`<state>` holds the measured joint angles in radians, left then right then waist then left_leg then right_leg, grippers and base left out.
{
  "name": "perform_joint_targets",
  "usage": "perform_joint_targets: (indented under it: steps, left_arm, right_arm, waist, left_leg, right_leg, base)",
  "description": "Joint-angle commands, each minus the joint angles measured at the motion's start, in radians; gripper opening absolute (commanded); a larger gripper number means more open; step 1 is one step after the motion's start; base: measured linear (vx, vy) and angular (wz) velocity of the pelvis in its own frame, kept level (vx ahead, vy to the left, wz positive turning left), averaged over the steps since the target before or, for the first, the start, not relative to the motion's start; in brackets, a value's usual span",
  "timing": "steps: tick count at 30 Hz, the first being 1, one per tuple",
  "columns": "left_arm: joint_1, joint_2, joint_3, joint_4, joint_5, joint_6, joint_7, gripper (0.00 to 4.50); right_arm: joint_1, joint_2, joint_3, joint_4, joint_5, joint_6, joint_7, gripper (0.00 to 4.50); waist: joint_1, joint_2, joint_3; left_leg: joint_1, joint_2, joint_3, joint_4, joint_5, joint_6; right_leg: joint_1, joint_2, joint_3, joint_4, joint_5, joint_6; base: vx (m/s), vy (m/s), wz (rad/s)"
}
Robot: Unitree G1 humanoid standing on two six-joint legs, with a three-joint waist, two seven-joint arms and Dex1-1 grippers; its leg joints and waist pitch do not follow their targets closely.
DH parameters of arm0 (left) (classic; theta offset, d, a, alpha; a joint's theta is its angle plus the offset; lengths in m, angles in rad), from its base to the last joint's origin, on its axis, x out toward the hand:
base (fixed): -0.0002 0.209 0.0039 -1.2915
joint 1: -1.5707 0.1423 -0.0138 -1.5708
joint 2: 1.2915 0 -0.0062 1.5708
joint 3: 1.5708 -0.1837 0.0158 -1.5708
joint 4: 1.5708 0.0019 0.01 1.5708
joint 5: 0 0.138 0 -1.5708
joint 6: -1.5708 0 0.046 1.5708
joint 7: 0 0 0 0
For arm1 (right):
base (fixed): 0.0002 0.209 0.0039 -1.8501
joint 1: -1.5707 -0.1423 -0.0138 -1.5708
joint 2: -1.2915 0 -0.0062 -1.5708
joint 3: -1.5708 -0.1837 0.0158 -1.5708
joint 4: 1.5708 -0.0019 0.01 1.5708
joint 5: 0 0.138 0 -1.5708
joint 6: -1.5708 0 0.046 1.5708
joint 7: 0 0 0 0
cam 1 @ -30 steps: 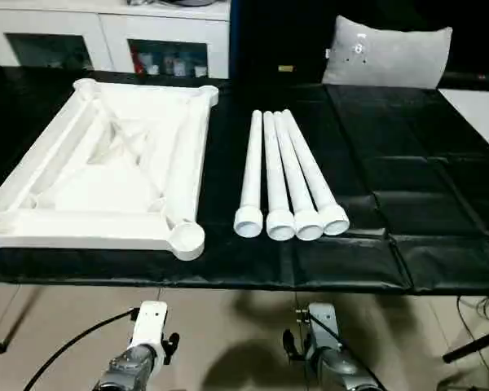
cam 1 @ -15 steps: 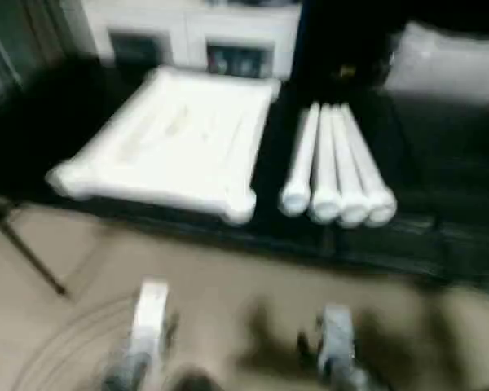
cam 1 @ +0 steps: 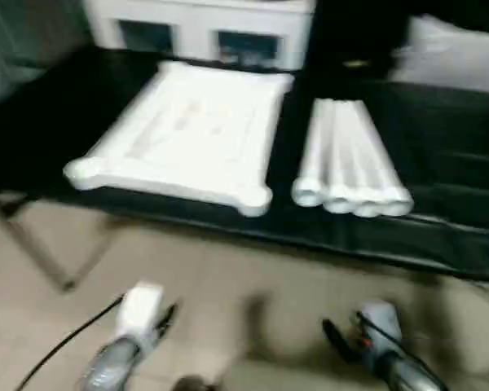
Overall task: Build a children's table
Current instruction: Move to table
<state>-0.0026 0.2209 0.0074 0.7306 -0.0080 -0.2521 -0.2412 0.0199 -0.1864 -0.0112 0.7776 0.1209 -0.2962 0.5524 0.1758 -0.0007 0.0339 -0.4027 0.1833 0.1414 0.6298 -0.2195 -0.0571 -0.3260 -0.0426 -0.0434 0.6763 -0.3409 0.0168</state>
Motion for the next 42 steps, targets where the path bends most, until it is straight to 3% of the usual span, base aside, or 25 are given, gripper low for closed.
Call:
perform_joint_targets:
  steps: [1, 3, 6, 8, 9, 10, 11, 12, 14, 15, 16, 18, 19, 22, 25, 28, 29, 32, 33, 34, 36, 37, 39, 40, 42]
  left_arm:
    - [0.019, 0.008, 0.004, -0.088, -0.014, 0.016, -0.020, 2.97]
    - [0.043, 0.012, 0.003, -0.138, -0.013, 0.032, -0.024, 2.97]
    - [0.156, 0.044, -0.017, -0.392, -0.036, 0.115, -0.066, 2.97]
    - [0.177, 0.047, -0.017, -0.446, -0.047, 0.139, -0.072, 2.97]
    - [0.222, 0.054, -0.011, -0.605, -0.065, 0.214, -0.071, 2.97]
    - [0.234, 0.055, -0.007, -0.661, -0.070, 0.244, -0.066, 2.97]
    - [0.242, 0.054, -0.003, -0.699, -0.073, 0.263, -0.060, 2.97]
    - [0.247, 0.053, 0.000, -0.735, -0.076, 0.282, -0.054, 2.97]
    - [0.260, 0.043, 0.011, -0.878, -0.094, 0.385, -0.020, 2.97]
    - [0.260, 0.042, 0.010, -0.895, -0.093, 0.397, -0.015, 2.97]
    - [0.256, 0.039, 0.008, -0.952, -0.088, 0.435, 0.002, 2.97]
    - [0.246, 0.031, 0.002, -1.020, -0.069, 0.486, 0.023, 2.97]
    - [0.246, 0.031, 0.002, -1.020, -0.069, 0.486, 0.023, 2.97]
    - [0.243, 0.012, -0.012, -1.101, -0.059, 0.547, 0.043, 2.97]
    - [0.242, -0.009, -0.014, -1.202, -0.087, 0.638, 0.071, 2.97]
    - [0.217, -0.001, -0.030, -1.251, -0.088, 0.699, 0.069, 2.97]
    - [0.205, 0.006, -0.033, -1.256, -0.074, 0.709, 0.068, 2.97]
    - [0.140, 0.017, -0.015, -1.249, -0.082, 0.746, 0.061, 2.97]
    - [0.099, 0.021, -0.004, -1.240, -0.091, 0.775, 0.055, 2.97]
    - [0.074, 0.022, -0.002, -1.225, -0.097, 0.773, 0.048, 2.97]
    - [0.032, 0.025, -0.001, -1.199, -0.115, 0.755, 0.026, 2.97]
    - [0.008, 0.016, -0.005, -1.159, -0.116, 0.714, 0.018, 2.97]
    - [-0.016, 0.020, -0.025, -1.085, -0.082, 0.640, 0.010, 2.97]
    - [-0.011, 0.010, -0.024, -1.069, -0.100, 0.625, 0.001, 2.97]
    - [-0.005, -0.011, -0.017, -1.052, -0.127, 0.619, -0.004, 2.97]
  right_arm:
    - [0.040, -0.010, 0.027, -0.103, 0.017, 0.019, 0.044, 4.50]
    - [0.070, -0.019, 0.033, -0.155, 0.021, 0.025, 0.055, 4.50]
    - [0.203, -0.054, 0.034, -0.457, 0.126, 0.132, 0.101, 4.50]
    - [0.223, -0.056, 0.028, -0.507, 0.136, 0.155, 0.098, 4.50]
    - [0.280, -0.069, 0.009, -0.676, 0.174, 0.215, 0.074, 4.50]
    - [0.297, -0.072, -0.001, -0.732, 0.183, 0.238, 0.059, 4.50]
    - [0.306, -0.073, -0.009, -0.770, 0.188, 0.250, 0.047, 4.50]
    - [0.314, -0.074, -0.017, -0.804, 0.192, 0.261, 0.034, 4.50]
    - [0.325, -0.068, -0.059, -0.934, 0.208, 0.322, -0.061, 4.50]
    - [0.324, -0.067, -0.064, -0.950, 0.216, 0.335, -0.073, 4.50]
    - [0.316, -0.064, -0.079, -1.009, 0.248, 0.387, -0.115, 4.50]
    - [0.302, -0.062, -0.086, -1.088, 0.278, 0.449, -0.147, 4.50]
    - [0.302, -0.062, -0.086, -1.088, 0.278, 0.449, -0.147, 4.50]
    - [0.292, -0.055, -0.088, -1.190, 0.254, 0.548, -0.210, 4.50]
    - [0.290, -0.040, -0.105, -1.271, 0.236, 0.618, -0.291, 4.50]
    - [0.301, -0.051, -0.109, -1.317, 0.320, 0.640, -0.292, 4.50]
    - [0.297, -0.052, -0.105, -1.321, 0.322, 0.654, -0.298, 4.50]
    - [0.239, -0.018, -0.092, -1.274, 0.236, 0.605, -0.342, 4.50]
    - [0.208, -0.001, -0.097, -1.278, 0.264, 0.669, -0.372, 4.50]
    - [0.198, 0.004, -0.096, -1.285, 0.322, 0.704, -0.358, 4.50]
    - [0.184, 0.033, -0.086, -1.301, 0.366, 0.723, -0.350, 4.50]
    - [0.179, 0.046, -0.064, -1.287, 0.353, 0.691, -0.334, 4.50]
    - [0.161, 0.055, -0.025, -1.238, 0.324, 0.677, -0.321, 4.50]
    - [0.148, 0.058, -0.019, -1.213, 0.318, 0.679, -0.332, 4.50]
    - [0.120, 0.068, -0.011, -1.180, 0.294, 0.673, -0.345, 4.50]
  waist:
    - [-0.005, 0.006, -0.035]
    - [-0.012, 0.007, -0.029]
    - [-0.017, 0.015, -0.011]
    - [-0.018, 0.011, -0.015]
    - [-0.024, 0.022, -0.015]
    - [-0.018, 0.020, -0.015]
    - [-0.017, 0.034, -0.017]
    - [-0.018, 0.028, -0.019]
    - [-0.020, 0.030, -0.019]
    - [-0.015, 0.051, -0.022]
    - [-0.019, 0.043, -0.022]
    - [-0.017, 0.055, -0.028]
    - [-0.019, 0.049, -0.027]
    - [-0.021, 0.058, -0.031]
    - [-0.022, 0.052, -0.038]
    - [-0.021, 0.053, -0.034]
    - [-0.023, 0.062, -0.033]
    - [-0.027, 0.063, -0.032]
    - [-0.032, 0.053, -0.032]
    - [-0.029, 0.056, -0.034]
    - [-0.033, 0.048, -0.036]
    - [-0.035, 0.054, -0.039]
    - [-0.037, 0.031, -0.043]
    - [-0.041, 0.039, -0.049]
    - [-0.046, 0.026, -0.052]
  left_leg:
    - [0.034, 0.085, -0.040, -0.102, -0.183, 0.116]
    - [0.037, 0.082, -0.033, -0.114, -0.248, 0.092]
    - [0.047, 0.082, -0.030, -0.142, -0.372, 0.057]
    - [0.047, 0.075, -0.024, -0.144, -0.342, 0.043]
    - [0.047, 0.079, -0.023, -0.146, -0.323, 0.034]
    - [0.046, 0.084, -0.026, -0.147, -0.313, 0.039]
    - [0.044, 0.081, -0.028, -0.143, -0.302, 0.043]
    - [0.042, 0.074, -0.024, -0.139, -0.276, 0.049]
    - [0.041, 0.069, -0.021, -0.135, -0.246, 0.046]
    - [0.040, 0.066, -0.026, -0.132, -0.231, 0.041]
    - [0.040, 0.063, -0.023, -0.129, -0.216, 0.041]
    - [0.041, 0.058, -0.025, -0.121, -0.186, 0.037]
    - [0.040, 0.055, -0.022, -0.119, -0.180, 0.038]
    - [0.039, 0.051, -0.023, -0.115, -0.156, 0.020]
    - [0.038, 0.046, -0.021, -0.111, -0.116, 0.002]
    - [0.040, 0.047, -0.022, -0.115, -0.158, -0.010]
    - [0.041, 0.047, -0.024, -0.118, -0.176, -0.021]
    - [0.044, 0.047, -0.024, -0.124, -0.216, -0.050]
    - [0.044, 0.042, -0.023, -0.127, -0.215, -0.059]
    - [0.044, 0.044, -0.027, -0.126, -0.202, -0.056]
    - [0.042, 0.045, -0.022, -0.122, -0.173, -0.042]
    - [0.041, 0.046, -0.022, -0.120, -0.144, -0.040]
    - [0.038, 0.040, -0.014, -0.112, -0.087, -0.022]
    - [0.039, 0.040, -0.014, -0.104, -0.042, -0.015]
    - [0.037, 0.039, -0.012, -0.102, -0.007, -0.015]
  right_leg:
    - [0.010, -0.113, 0.038, -0.082, 0.390, -0.106]
    - [0.012, -0.120, 0.045, -0.102, 0.256, -0.141]
    - [0.008, -0.112, 0.051, -0.129, 0.048, -0.139]
    - [0.011, -0.119, 0.057, -0.144, -0.036, -0.144]
    - [0.010, -0.114, 0.056, -0.145, -0.013, -0.145]
    - [0.011, -0.114, 0.056, -0.143, 0.019, -0.144]
    - [0.008, -0.110, 0.054, -0.136, 0.080, -0.143]
    - [0.007, -0.106, 0.053, -0.133, 0.124, -0.139]
    - [0.007, -0.105, 0.054, -0.132, 0.163, -0.125]
    - [0.007, -0.106, 0.052, -0.126, 0.182, -0.121]
    - [0.007, -0.101, 0.052, -0.129, 0.209, -0.104]
    - [0.008, -0.098, 0.050, -0.123, 0.251, -0.082]
    - [0.006, -0.096, 0.049, -0.126, 0.251, -0.067]
    - [0.005, -0.093, 0.049, -0.124, 0.268, -0.031]
    - [0.007, -0.090, 0.045, -0.118, 0.319, -0.002]
    - [0.003, -0.091, 0.046, -0.126, 0.252, 0.024]
    - [0.001, -0.089, 0.045, -0.128, 0.222, 0.030]
    - [-0.004, -0.090, 0.047, -0.132, 0.153, 0.022]
    - [-0.003, -0.089, 0.048, -0.132, 0.126, 0.002]
    - [0.000, -0.090, 0.048, -0.129, 0.132, -0.002]
    - [-0.001, -0.090, 0.049, -0.127, 0.164, -0.008]
    - [0.000, -0.090, 0.048, -0.123, 0.204, -0.008]
    - [0.007, -0.091, 0.048, -0.117, 0.259, 0.005]
    - [0.004, -0.086, 0.047, -0.114, 0.336, 0.022]
    - [0.006, -0.085, 0.042, -0.103, 0.417, 0.025]
  base:
    - [-0.064, 0.037, -0.01]
    - [-0.081, 0.043, -0.01]
    - [-0.021, 0.012, 0.00]
    - [0.000, 0.000, 0.00]
    - [0.000, 0.000, 0.00]
    - [0.000, 0.000, 0.00]
    - [0.000, 0.000, 0.00]
    - [0.000, 0.000, 0.00]
    - [0.000, 0.000, 0.00]
    - [0.000, 0.000, 0.00]
    - [0.000, 0.000, 0.00]
    - [0.000, 0.000, 0.00]
    - [0.000, 0.000, 0.00]
    - [0.000, 0.000, 0.00]
    - [0.000, 0.000, 0.00]
    - [0.000, 0.000, 0.00]
    - [0.000, 0.000, 0.00]
    - [0.000, 0.000, 0.00]
    - [0.000, 0.000, 0.00]
    - [0.000, 0.000, 0.00]
    - [0.000, 0.000, 0.00]
    - [0.000, 0.000, 0.00]
    - [0.000, 0.000, 0.00]
    - [0.000, 0.000, 0.00]
    - [0.000, 0.000, 0.00]
